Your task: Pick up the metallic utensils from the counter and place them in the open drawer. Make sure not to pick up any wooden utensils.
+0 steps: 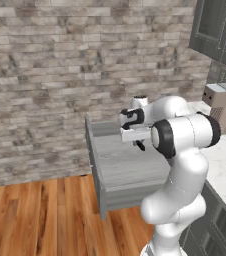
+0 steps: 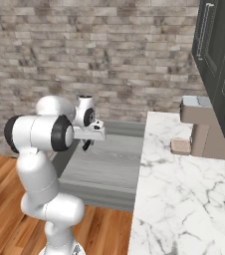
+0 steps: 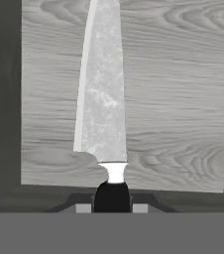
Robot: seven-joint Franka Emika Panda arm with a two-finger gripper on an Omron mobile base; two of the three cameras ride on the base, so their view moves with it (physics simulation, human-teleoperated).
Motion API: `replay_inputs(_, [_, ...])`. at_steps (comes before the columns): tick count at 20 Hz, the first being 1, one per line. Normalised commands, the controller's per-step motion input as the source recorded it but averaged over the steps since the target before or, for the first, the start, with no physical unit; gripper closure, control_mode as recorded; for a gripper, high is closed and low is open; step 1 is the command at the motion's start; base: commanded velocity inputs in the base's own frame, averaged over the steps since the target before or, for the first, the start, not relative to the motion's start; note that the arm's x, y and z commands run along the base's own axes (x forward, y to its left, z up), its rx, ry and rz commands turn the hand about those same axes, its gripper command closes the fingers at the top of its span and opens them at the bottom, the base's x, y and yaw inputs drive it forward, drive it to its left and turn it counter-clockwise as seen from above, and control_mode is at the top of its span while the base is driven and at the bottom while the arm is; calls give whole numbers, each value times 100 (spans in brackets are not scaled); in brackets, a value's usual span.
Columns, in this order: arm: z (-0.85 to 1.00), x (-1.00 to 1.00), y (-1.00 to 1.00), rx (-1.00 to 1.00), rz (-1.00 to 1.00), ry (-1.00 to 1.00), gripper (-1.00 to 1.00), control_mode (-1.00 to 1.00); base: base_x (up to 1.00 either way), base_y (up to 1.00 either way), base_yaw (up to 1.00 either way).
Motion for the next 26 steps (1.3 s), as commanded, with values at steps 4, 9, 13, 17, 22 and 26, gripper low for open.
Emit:
replay_inputs(4, [-65, 22, 3, 0, 3, 1, 100, -100, 0, 0, 0])
replay_inputs(9, [-55, 52, 3, 0, 0, 3, 100, -100, 0, 0, 0])
replay_inputs(13, [-42, 41, 2, 0, 1, 5, 100, -100, 0, 0, 0])
replay_inputs(17, [-45, 34, 0, 0, 4, 3, 100, -100, 0, 0, 0])
replay_inputs(22, [-52, 30, 0, 0, 3, 2, 100, -100, 0, 0, 0])
replay_inputs(26, [-47, 15, 16, 1, 0, 2, 100, -100, 0, 0, 0])
